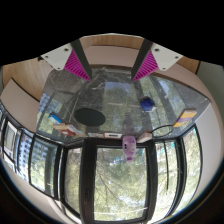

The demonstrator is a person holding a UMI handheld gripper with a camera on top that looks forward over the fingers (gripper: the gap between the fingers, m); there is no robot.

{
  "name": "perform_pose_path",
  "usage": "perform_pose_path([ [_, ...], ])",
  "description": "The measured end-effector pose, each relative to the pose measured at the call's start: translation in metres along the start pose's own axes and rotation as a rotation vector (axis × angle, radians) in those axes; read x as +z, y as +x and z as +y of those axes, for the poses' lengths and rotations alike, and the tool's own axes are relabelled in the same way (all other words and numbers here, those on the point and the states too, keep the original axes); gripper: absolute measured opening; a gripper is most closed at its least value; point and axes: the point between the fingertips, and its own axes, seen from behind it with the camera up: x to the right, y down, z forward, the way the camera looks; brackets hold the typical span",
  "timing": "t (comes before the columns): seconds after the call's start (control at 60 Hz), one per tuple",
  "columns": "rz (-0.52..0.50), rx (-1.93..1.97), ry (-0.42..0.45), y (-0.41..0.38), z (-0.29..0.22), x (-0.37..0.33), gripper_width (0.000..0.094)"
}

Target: Arrange mouse

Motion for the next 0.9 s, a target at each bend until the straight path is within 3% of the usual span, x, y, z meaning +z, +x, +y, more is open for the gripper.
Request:
perform_pose_path([
  [0.117, -0.103, -0.007, -0.032, -0.059, 0.014, 0.035, 0.0853],
  [0.283, -0.167, -0.042, -0.001, -0.126, -0.005, 0.109, 0.0851],
  [0.583, -0.148, -0.098, -0.01, -0.183, -0.032, 0.238, 0.0858],
  [0.9, -0.097, -0.079, -0.022, -0.184, -0.066, 0.296, 0.0857],
])
